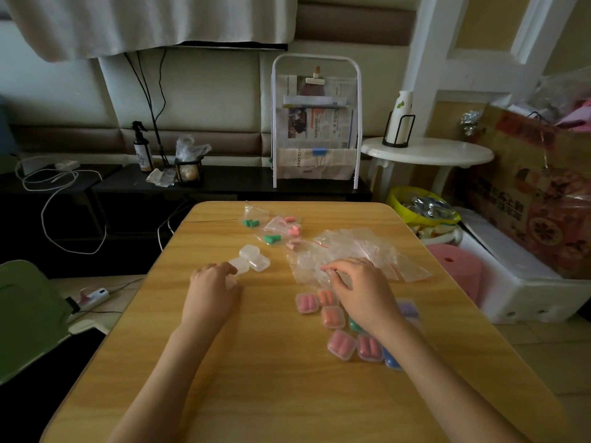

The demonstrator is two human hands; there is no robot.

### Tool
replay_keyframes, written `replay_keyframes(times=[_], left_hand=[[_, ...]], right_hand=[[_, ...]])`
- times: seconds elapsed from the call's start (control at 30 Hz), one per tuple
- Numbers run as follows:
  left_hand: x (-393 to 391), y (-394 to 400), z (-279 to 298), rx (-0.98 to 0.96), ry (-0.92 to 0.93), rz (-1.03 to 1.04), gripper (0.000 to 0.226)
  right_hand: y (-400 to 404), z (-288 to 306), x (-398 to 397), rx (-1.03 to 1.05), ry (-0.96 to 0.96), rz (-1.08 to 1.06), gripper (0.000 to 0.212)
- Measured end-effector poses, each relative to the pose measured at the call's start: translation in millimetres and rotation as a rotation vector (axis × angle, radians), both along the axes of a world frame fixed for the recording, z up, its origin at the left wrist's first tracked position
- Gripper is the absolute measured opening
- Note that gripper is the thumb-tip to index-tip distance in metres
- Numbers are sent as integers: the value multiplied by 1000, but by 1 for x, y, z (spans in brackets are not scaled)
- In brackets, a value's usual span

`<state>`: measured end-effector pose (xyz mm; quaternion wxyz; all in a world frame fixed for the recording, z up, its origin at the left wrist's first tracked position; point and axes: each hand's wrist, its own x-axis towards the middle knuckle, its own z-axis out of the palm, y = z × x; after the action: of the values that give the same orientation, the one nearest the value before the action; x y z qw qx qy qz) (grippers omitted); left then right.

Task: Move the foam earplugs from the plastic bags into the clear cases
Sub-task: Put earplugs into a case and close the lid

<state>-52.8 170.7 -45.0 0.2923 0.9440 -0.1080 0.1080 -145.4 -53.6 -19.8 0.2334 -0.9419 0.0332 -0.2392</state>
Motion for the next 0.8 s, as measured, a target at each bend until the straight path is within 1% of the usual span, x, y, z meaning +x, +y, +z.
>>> replay_keyframes(times=[0.1,0.2,0.3,0.37,0.5,0.6,0.7,0.8], left_hand=[[-6,-3,5,-21,-39,-77,34],[-8,-10,8,-29,-11,-184,33],[-3,-10,7,-37,1,-226,30],[1,-11,6,-30,-8,-267,29],[4,-16,2,22,-11,-360,29],[5,-17,2,28,-14,-394,31],[5,-16,5,17,-17,-424,31],[3,-14,8,-7,11,-448,30]], right_hand=[[7,7,16,-25,46,24,23],[16,14,46,-85,58,29,25],[27,16,83,-159,83,6,25],[33,14,106,-219,122,-33,23],[36,-3,134,-362,241,-182,21],[37,-9,142,-339,229,-234,22],[37,-4,145,-309,203,-253,15],[31,2,141,-139,92,-275,11]])
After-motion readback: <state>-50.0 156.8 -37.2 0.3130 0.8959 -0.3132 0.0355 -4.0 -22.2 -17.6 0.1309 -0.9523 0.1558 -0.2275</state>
